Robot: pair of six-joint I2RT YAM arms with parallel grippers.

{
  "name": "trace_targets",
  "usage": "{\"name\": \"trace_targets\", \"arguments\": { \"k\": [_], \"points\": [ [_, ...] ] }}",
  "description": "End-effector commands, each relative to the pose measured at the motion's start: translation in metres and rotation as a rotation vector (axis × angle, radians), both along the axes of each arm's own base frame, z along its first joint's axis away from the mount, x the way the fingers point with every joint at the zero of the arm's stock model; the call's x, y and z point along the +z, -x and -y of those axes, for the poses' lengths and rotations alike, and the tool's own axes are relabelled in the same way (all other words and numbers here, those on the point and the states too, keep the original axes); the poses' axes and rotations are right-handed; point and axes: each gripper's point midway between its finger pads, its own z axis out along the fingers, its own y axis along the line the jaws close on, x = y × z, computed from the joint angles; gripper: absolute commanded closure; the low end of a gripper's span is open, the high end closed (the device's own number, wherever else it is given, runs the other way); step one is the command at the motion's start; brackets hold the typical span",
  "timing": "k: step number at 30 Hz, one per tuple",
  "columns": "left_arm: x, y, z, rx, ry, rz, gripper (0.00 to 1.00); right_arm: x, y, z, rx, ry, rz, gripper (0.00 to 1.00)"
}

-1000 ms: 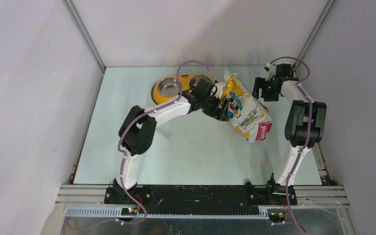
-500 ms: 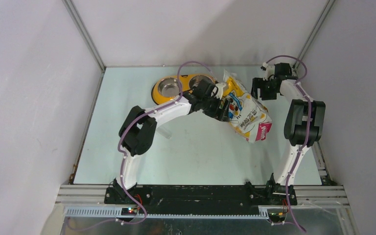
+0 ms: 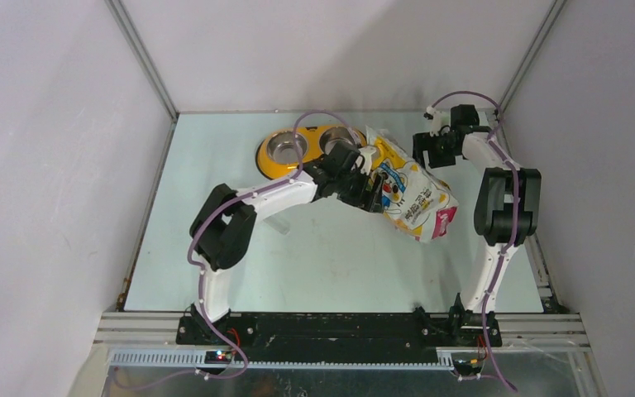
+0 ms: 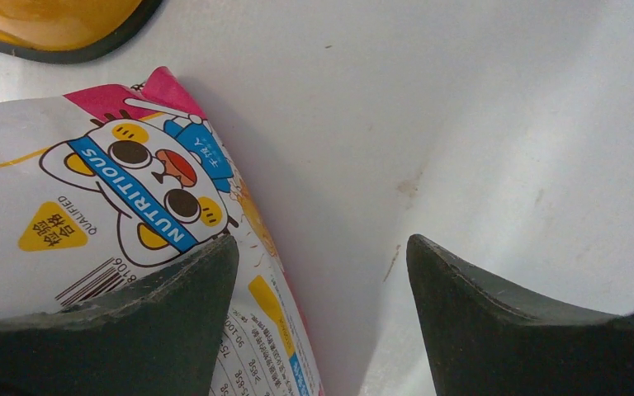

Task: Serve the pet food
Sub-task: Move the pet food bag to the center of the board.

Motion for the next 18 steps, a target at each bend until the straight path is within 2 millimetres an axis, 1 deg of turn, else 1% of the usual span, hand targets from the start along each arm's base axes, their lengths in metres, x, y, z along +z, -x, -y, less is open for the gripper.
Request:
{"name": "trace_targets", "arguments": {
  "k": [1,4,8,9,10,11,12,13,14,15,16,17,18],
  "points": [
    [0.031,-0.008,0.003,0.044,0.055,0.083,0.12,-0.011,0.063,-0.063,0.150,-0.146,-0.241,0.20],
    [0.031,-0.010,-0.002,0.054,0.032,0.104,0.10,-0.011,0.055,-0.051,0.118,-0.087,-0.218,0.19],
    [0.031,-0.009,-0.015,0.030,-0.011,0.151,0.05,0.005,0.048,-0.033,0.070,-0.077,-0.197,0.15],
    [0.027,-0.008,-0.020,0.015,-0.029,0.162,0.03,0.013,0.043,-0.019,0.035,-0.076,-0.179,0.14],
    [0.031,-0.006,-0.024,0.007,-0.029,0.173,0.02,0.017,0.041,-0.013,0.016,-0.069,-0.166,0.13],
    [0.028,-0.006,-0.030,-0.006,-0.044,0.183,0.01,0.028,0.037,-0.001,-0.015,-0.068,-0.136,0.12],
    [0.032,-0.008,-0.035,-0.008,-0.043,0.190,0.00,0.033,0.034,0.012,-0.045,-0.064,-0.116,0.11],
    [0.033,-0.009,-0.038,-0.024,-0.053,0.202,0.00,0.043,0.031,0.018,-0.065,-0.063,-0.089,0.10],
    [0.034,-0.010,-0.044,-0.027,-0.059,0.197,0.00,0.048,0.029,0.029,-0.095,-0.059,-0.072,0.09],
    [0.037,-0.012,-0.046,-0.040,-0.063,0.209,0.00,0.059,0.027,0.034,-0.114,-0.059,-0.047,0.08],
    [0.037,-0.012,-0.050,-0.044,-0.072,0.202,0.00,0.065,0.025,0.045,-0.144,-0.049,-0.030,0.07],
    [0.040,-0.014,-0.052,-0.054,-0.077,0.215,0.00,0.076,0.024,0.049,-0.164,-0.043,-0.004,0.07],
    [0.041,-0.013,-0.056,-0.057,-0.085,0.215,0.00,0.082,0.022,0.060,-0.193,-0.021,0.018,0.06]
  ]
}}
